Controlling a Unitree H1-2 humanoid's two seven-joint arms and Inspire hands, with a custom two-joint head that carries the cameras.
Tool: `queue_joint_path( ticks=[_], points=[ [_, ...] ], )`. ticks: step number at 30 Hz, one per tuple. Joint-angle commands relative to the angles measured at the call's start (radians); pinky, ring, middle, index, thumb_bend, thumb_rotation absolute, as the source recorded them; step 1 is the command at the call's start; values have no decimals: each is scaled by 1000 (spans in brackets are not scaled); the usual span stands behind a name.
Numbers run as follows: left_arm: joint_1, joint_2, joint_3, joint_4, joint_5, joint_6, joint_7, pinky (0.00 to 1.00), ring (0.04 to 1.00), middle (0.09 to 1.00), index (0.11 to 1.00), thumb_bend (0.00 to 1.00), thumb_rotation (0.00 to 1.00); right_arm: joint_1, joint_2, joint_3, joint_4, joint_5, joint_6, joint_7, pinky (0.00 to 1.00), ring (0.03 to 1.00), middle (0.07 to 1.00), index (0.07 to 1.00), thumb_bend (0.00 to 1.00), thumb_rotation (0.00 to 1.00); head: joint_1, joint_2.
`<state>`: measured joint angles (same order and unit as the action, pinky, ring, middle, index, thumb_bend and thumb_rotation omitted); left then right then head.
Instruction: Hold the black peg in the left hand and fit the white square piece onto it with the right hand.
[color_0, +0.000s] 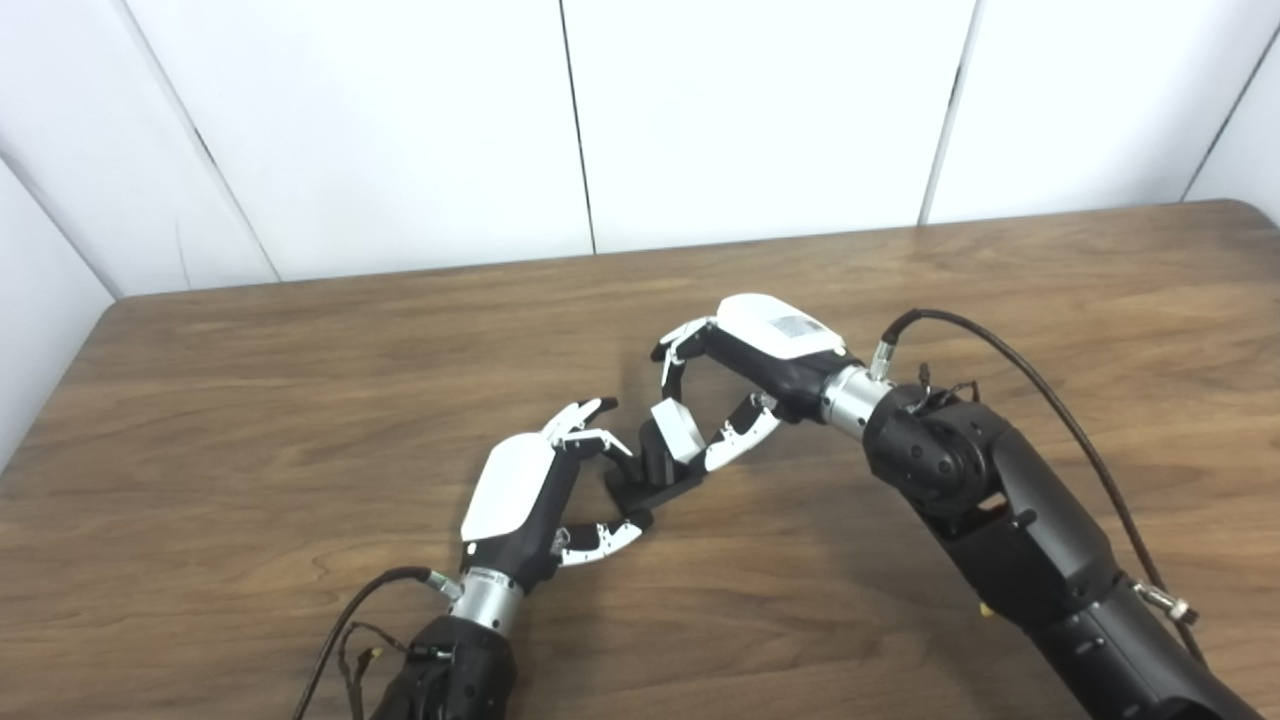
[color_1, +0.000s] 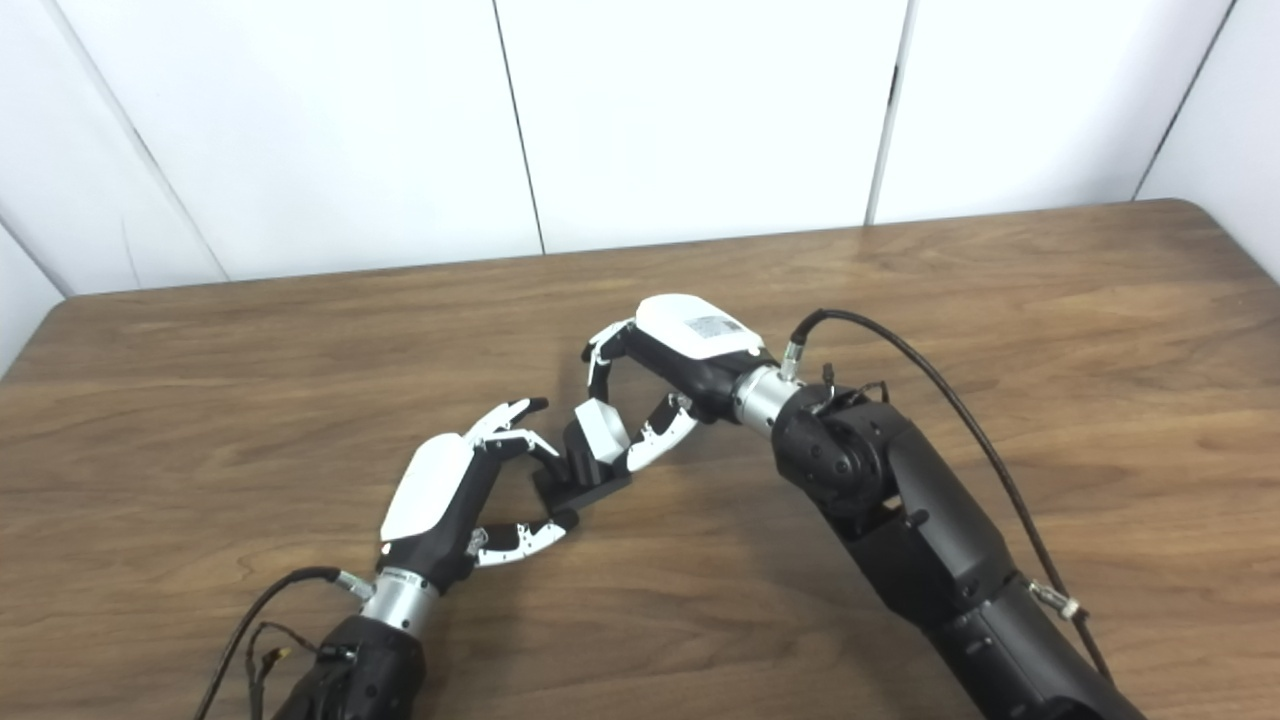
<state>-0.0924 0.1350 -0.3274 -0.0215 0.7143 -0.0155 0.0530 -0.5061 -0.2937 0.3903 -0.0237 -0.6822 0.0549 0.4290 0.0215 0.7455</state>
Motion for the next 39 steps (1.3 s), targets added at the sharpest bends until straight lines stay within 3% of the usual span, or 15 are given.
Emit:
queue_joint_path(
  ticks=[1,14,31,39],
  points=[
    [-26,0,-10,12,12,-6,-4,858,932,910,489,524,66,-58,8,-1,-35,9,-35,-14,819,858,801,480,520,142,2,0],
    [-30,-1,-13,15,15,-3,-2,863,932,910,489,524,66,-88,4,-21,-95,13,-19,-9,913,891,814,479,517,144,0,0],
    [-30,1,-16,15,12,4,-7,867,937,916,490,524,67,-110,-8,-22,-129,5,1,33,889,875,799,478,518,145,1,11],
    [-28,2,-13,10,8,-2,-1,853,931,910,489,524,66,-119,-35,-12,-130,-2,-34,58,886,869,794,478,521,141,2,16]
  ],
)
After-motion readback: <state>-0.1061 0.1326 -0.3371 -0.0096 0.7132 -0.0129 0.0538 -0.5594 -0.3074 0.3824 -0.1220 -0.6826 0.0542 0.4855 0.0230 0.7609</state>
